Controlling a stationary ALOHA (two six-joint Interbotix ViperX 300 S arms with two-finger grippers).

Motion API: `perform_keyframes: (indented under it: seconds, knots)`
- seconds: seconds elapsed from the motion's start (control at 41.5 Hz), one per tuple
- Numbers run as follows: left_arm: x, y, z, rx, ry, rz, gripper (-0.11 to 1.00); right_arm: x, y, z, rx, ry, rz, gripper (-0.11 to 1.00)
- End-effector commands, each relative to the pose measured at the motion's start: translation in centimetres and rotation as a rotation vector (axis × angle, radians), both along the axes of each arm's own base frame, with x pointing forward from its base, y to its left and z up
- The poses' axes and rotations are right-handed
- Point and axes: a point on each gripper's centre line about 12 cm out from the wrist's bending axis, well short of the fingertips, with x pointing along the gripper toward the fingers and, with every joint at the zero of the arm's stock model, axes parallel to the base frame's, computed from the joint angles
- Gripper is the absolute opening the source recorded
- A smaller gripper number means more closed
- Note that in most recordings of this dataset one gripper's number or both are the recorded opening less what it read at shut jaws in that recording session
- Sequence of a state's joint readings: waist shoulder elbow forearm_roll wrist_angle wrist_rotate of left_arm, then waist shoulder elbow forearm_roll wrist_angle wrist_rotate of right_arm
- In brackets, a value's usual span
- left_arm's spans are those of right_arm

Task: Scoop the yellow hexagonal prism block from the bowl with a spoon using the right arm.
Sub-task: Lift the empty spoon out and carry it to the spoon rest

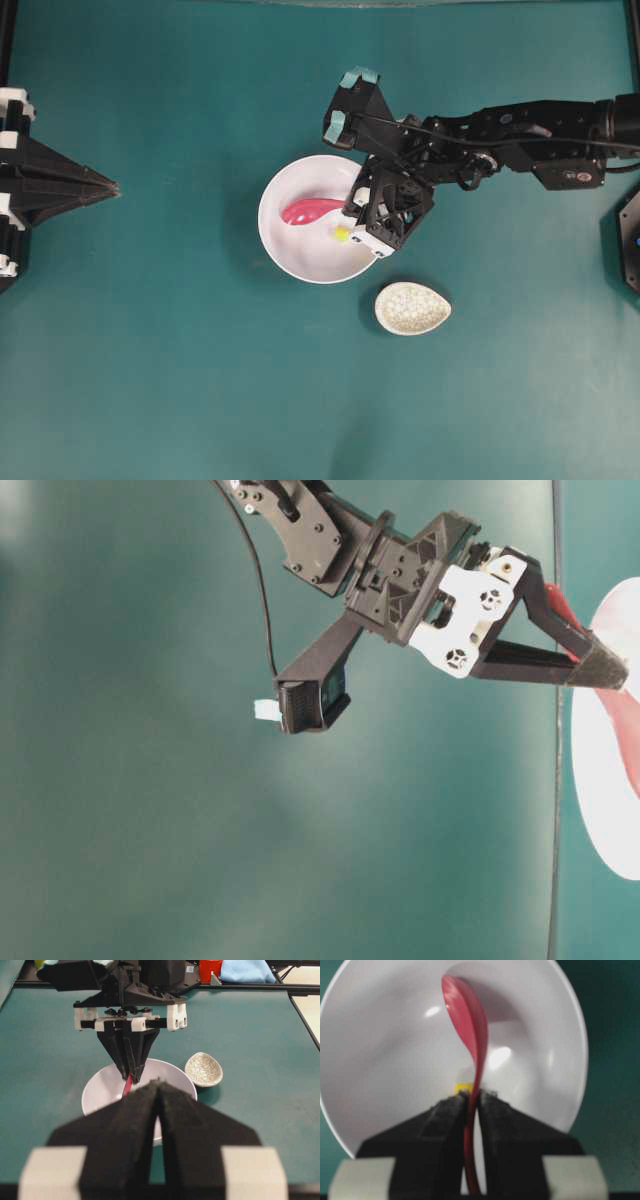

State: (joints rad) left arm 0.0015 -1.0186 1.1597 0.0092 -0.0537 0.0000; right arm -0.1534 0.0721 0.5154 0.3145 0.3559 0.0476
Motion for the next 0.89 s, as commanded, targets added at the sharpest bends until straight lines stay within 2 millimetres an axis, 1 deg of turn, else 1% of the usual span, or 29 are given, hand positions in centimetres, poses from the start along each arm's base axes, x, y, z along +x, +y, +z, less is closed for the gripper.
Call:
perform_keyframes:
  seconds: [0.0, 0.096, 0.169, 0.385, 0.53, 0.626, 0.867]
  knots:
    - [0.3, 0.0, 1.2, 0.003, -0.029, 0.001, 0.02, 0.3, 0.1, 1.9, -0.010, -0.056, 0.001, 0.10]
    - [0.3, 0.0, 1.2, 0.003, -0.029, 0.001, 0.02, 0.3, 0.0, 2.8, -0.021, -0.069, 0.013, 0.10]
    - [0.3, 0.0, 1.2, 0.002, -0.026, 0.001, 0.02, 0.0, 0.1, 4.1, -0.037, -0.082, 0.031, 0.10]
    - [0.3, 0.0, 1.1, 0.003, -0.025, 0.001, 0.02, -2.6, 0.6, 8.5, -0.072, -0.066, 0.091, 0.10]
    - [0.3, 0.0, 1.0, 0.003, -0.023, 0.001, 0.02, -4.5, 1.3, 10.5, -0.063, -0.074, 0.107, 0.10]
    - [0.3, 0.0, 1.0, 0.003, -0.023, 0.001, 0.02, -5.6, 2.4, 11.0, -0.063, -0.096, 0.130, 0.10]
    - [0.4, 0.0, 1.0, 0.003, -0.021, 0.001, 0.02, -7.8, 5.8, 10.1, -0.011, -0.161, 0.140, 0.10]
